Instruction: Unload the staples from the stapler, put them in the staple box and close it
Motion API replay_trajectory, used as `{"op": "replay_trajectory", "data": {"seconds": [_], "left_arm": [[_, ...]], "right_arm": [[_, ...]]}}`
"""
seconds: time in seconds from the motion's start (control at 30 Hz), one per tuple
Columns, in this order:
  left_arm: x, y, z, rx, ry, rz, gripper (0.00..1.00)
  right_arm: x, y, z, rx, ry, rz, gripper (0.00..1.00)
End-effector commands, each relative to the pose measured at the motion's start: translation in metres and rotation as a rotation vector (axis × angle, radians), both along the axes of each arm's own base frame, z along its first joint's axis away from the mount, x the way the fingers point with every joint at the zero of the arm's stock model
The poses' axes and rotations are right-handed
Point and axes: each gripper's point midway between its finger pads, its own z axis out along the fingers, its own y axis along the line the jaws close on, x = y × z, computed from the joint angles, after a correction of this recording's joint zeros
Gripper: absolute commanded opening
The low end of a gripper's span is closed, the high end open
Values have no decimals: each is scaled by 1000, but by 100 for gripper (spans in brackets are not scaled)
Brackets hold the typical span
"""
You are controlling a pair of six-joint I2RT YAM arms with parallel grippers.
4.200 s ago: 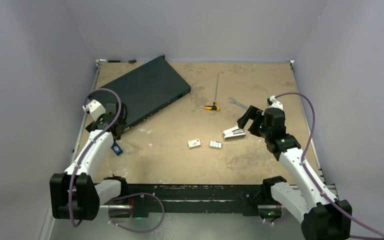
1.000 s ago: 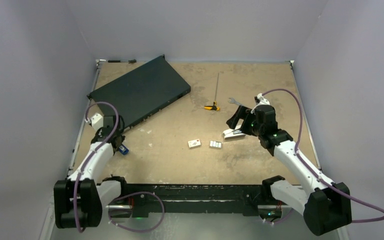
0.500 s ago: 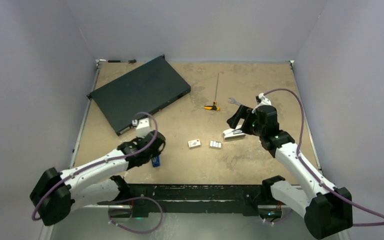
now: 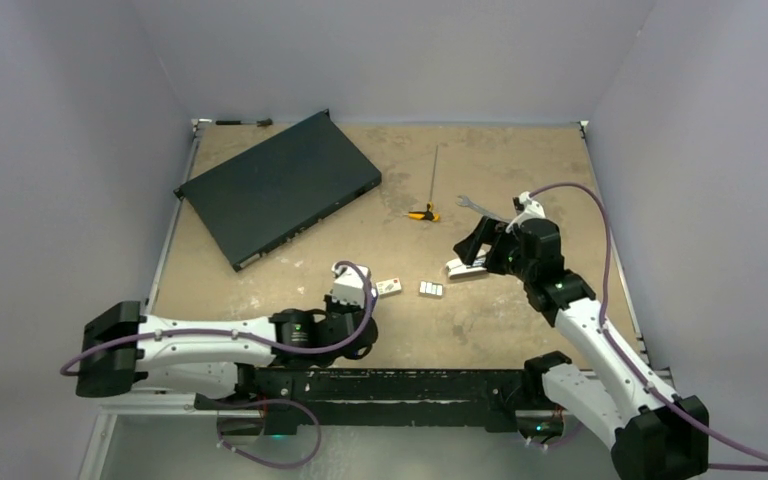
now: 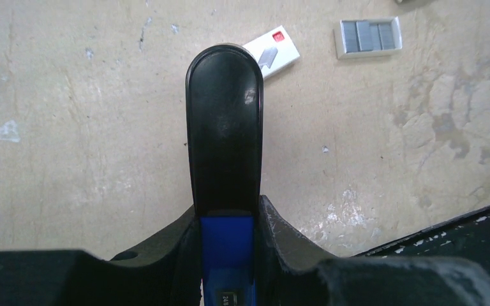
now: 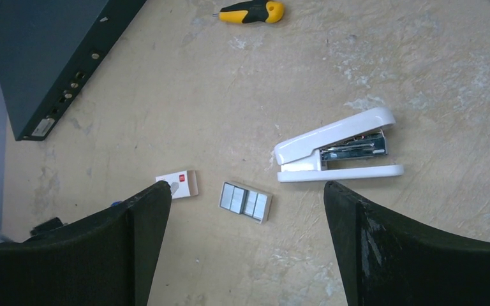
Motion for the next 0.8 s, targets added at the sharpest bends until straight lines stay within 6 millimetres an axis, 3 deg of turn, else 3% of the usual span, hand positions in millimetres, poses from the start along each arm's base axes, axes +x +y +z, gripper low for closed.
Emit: {"op": "replay_trajectory", "data": {"seconds": [0.0,0.17,0.43,0.67,0.77], "left_arm": [[9,1,41,-117,-115,-28,0],[-4,-8,70,-212,-164,-209,0],[-17,-31,107,-267,-285,-452,0],[-19,-44,143,-394,-473,-541,0],[-31,-48,151,-435,-536,-635,0]], "right_arm": [[-6,13,8,26,-54,95,92],[-15,31,13,105,-91,192,92],[-37,63,51,322,-179,351,92],[-53,76,59,345,-142,401,91],[-62,75,62,348,-146,418,91]]}}
